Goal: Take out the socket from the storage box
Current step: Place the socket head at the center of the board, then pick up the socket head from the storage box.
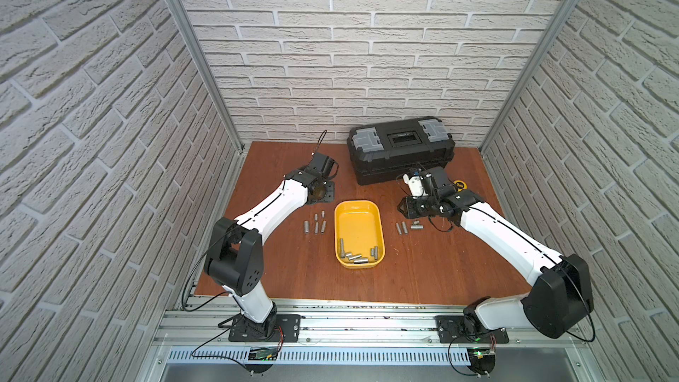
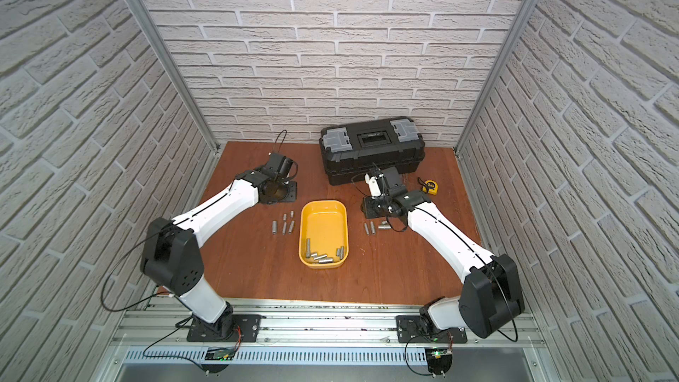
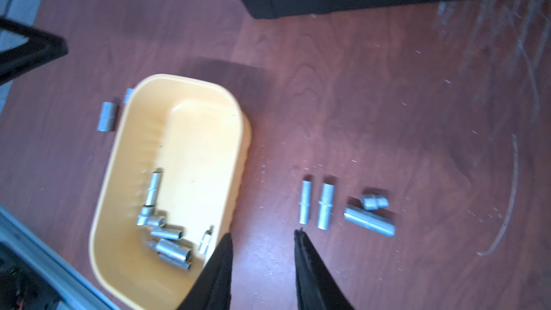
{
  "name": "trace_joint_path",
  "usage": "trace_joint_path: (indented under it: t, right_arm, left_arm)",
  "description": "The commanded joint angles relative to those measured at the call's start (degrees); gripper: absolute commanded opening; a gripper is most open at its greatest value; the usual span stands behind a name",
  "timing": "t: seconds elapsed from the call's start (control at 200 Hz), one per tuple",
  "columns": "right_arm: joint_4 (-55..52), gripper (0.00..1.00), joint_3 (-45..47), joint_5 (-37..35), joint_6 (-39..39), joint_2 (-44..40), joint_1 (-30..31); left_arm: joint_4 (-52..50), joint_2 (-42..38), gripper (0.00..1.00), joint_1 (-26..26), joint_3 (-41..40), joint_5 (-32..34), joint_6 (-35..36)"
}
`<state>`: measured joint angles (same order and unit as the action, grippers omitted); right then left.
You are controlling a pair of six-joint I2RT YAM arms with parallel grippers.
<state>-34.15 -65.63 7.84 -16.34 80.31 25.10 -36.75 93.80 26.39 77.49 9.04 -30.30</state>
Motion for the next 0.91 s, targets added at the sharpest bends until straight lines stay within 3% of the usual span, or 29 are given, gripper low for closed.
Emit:
trace_joint_path:
  t: [0.0,0.14,0.475,0.9]
  right_arm:
    - [0.3,0.37,-2.1,0.5,-2.3,2.1,6.3]
    - [0.7,0.37,-4.1,-0.2,-3.6,7.5,12.9]
    - [2.0,0.37,-10.0,-1.3,-3.6,20.7,21.9]
    - [4.3,0.37,-15.0,-1.1,-4.8,32.3,24.9]
  left_arm:
    - [-0.2,-3.5,0.38,-0.2,-2.5,3.3,-1.4]
    - [0.8,-8.3,0.41,-1.9,-7.2,3.8,-3.2]
    - [0.8,-14.2,0.46,-5.6,-12.9,4.9,-4.1]
    - [1.7,-23.0,0.5,-8.2,-18.5,6.8,-5.9]
